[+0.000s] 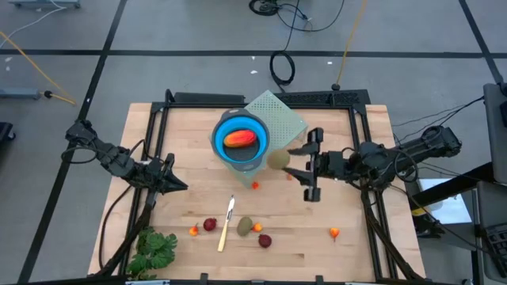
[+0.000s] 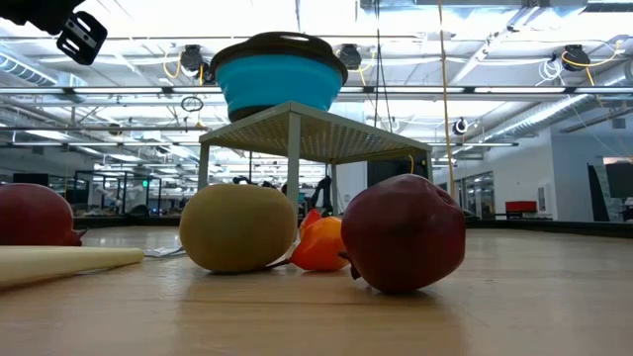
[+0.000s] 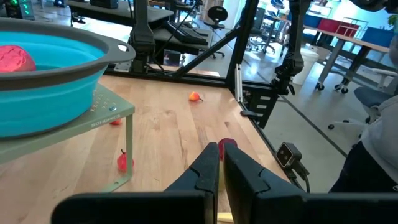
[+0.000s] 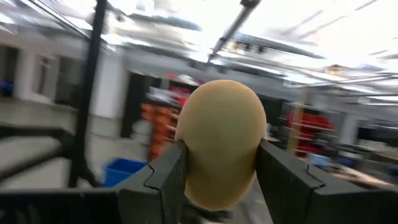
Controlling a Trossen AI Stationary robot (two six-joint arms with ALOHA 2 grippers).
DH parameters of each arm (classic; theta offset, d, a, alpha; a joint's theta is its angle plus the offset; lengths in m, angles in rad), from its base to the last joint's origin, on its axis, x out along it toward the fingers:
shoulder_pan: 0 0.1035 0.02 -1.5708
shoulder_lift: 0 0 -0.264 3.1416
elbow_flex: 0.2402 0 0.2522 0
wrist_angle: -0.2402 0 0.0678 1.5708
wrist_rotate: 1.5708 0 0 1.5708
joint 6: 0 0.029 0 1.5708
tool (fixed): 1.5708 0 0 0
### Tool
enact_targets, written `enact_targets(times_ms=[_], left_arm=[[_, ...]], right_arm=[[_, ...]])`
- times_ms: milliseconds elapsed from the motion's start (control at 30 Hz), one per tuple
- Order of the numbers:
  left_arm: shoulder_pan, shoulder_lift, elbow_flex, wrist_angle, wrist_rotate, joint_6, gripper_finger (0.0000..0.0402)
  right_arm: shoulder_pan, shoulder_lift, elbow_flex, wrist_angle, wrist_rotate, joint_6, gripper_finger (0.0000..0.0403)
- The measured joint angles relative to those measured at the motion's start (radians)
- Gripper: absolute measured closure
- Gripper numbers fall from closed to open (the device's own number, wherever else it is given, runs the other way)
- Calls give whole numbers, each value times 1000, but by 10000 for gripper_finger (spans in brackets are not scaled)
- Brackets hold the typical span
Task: Pick & Place Fruit
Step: Put the kiwi into the blue strainer bowl
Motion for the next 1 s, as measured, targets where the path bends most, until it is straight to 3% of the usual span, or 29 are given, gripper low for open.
enact_targets(times_ms=[367,633,1000], left_arm=[[0,0,0,0,0,0,380],[0,0,0,0,0,-55,380],[0,0,0,1,-28,-83,380]], right_arm=[[0,0,0,-115,191,-350,238],[0,0,0,-183,264,-609,238],[-46,0,0,-215,316,-653,238]])
